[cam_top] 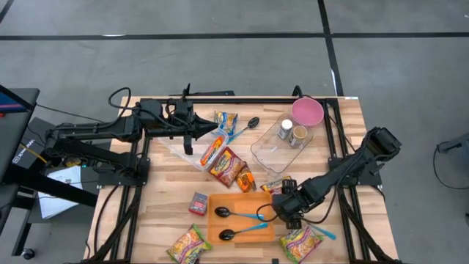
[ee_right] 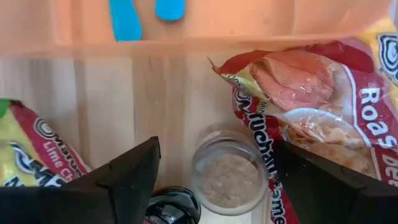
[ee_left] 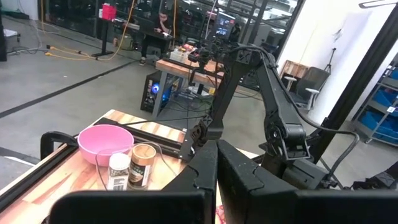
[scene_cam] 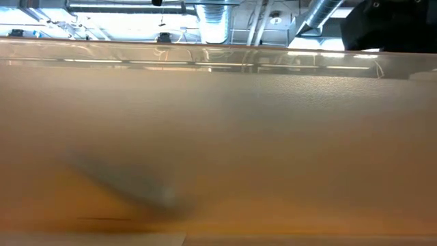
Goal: Pick & Place Food Item
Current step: Put the brown seasoning bottle into the transparent bin
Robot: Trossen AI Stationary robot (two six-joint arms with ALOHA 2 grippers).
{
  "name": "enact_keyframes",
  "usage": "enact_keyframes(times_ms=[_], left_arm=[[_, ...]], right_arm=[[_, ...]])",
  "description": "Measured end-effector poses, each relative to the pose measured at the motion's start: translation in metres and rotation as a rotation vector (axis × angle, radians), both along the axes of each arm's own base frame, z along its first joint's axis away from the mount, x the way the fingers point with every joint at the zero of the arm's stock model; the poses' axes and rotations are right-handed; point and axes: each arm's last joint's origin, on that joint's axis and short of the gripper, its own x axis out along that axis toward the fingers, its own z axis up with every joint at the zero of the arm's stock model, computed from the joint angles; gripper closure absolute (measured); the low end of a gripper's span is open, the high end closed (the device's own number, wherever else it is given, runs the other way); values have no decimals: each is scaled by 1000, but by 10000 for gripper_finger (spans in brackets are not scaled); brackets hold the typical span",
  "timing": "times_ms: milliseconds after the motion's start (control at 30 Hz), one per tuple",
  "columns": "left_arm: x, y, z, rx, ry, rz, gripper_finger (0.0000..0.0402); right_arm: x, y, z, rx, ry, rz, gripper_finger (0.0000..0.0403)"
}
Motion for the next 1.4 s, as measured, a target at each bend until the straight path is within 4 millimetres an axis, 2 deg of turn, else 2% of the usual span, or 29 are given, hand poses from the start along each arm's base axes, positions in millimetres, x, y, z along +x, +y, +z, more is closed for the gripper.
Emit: enact_keyframes(times_ms=[333,533,700,900,1400], left_arm=[[0,0,0,0,0,-13,399],[0,0,0,0,0,-13,399],[0,0,0,0,0,-12,399],[0,0,0,0,0,-12,399],[0,0,0,1,0,-12,399]], right_arm=[[-6,2,-1,-11,40,-61,102],[-9,6,-1,-8,41,-60,121],[-10,6,-1,-14,48,-62,158],[-10,6,-1,-9,52,-77,239],[-13,6,4,48,89,-117,237]])
